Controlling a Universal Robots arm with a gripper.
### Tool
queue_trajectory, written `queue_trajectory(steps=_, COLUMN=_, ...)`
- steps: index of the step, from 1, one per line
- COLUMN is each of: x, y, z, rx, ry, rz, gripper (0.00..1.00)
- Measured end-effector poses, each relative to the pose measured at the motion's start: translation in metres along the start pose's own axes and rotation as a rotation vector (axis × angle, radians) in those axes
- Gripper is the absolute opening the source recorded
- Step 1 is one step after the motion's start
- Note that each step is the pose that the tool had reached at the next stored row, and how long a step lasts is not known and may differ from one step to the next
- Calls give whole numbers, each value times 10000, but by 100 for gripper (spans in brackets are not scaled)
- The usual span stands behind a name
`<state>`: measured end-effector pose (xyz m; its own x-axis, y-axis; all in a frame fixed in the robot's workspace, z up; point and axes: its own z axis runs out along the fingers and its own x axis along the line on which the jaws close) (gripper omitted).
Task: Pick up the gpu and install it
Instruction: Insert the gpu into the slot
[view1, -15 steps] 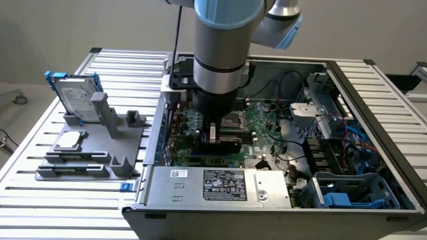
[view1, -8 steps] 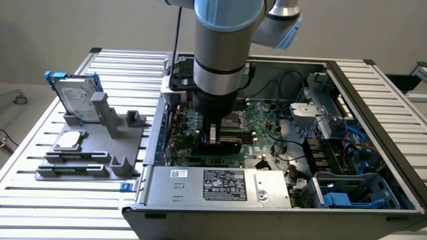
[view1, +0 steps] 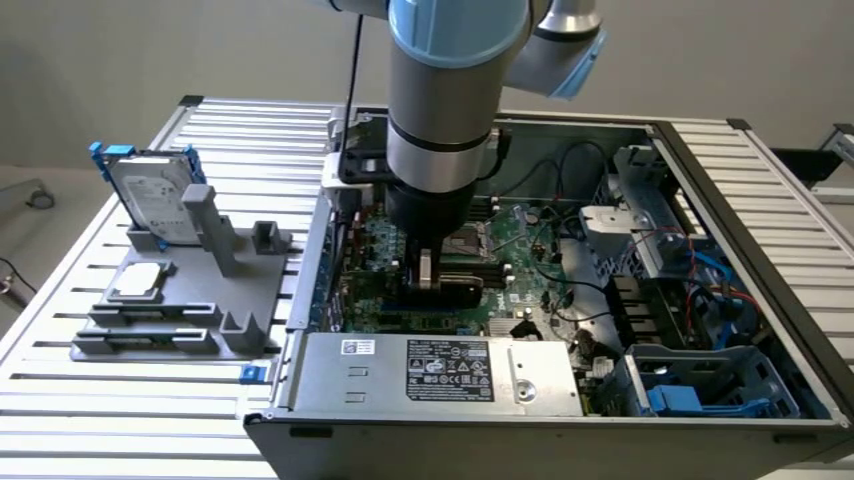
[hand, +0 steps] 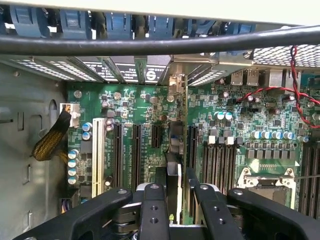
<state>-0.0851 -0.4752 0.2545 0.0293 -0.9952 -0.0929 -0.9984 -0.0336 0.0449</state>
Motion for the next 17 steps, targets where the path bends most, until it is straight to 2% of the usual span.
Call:
queue_trajectory(steps=1, x=0, y=1, z=-10, rx=-10, ry=-5, rz=2, gripper=27)
queue_trajectory(steps=3, x=-3, y=3, z=-57, rx=-42, ry=-14, rz=3, gripper=39)
queue_trajectory(steps=4, x=-6, y=4, z=-83, rx=-55, ry=-18, rz=5, gripper=39)
queue_trajectory(steps=5, x=-8, y=5, z=-110, rx=-71, ry=-18, rz=6, gripper=46)
queue_trajectory(steps=15, x=-36, y=19, z=-416, rx=-198, ry=-26, rz=18, gripper=46)
queue_trajectory(steps=16, x=-39, y=20, z=-443, rx=-215, ry=-25, rz=19, gripper=44)
queue_trajectory(steps=17, x=-41, y=21, z=-464, rx=-226, ry=-26, rz=20, gripper=37)
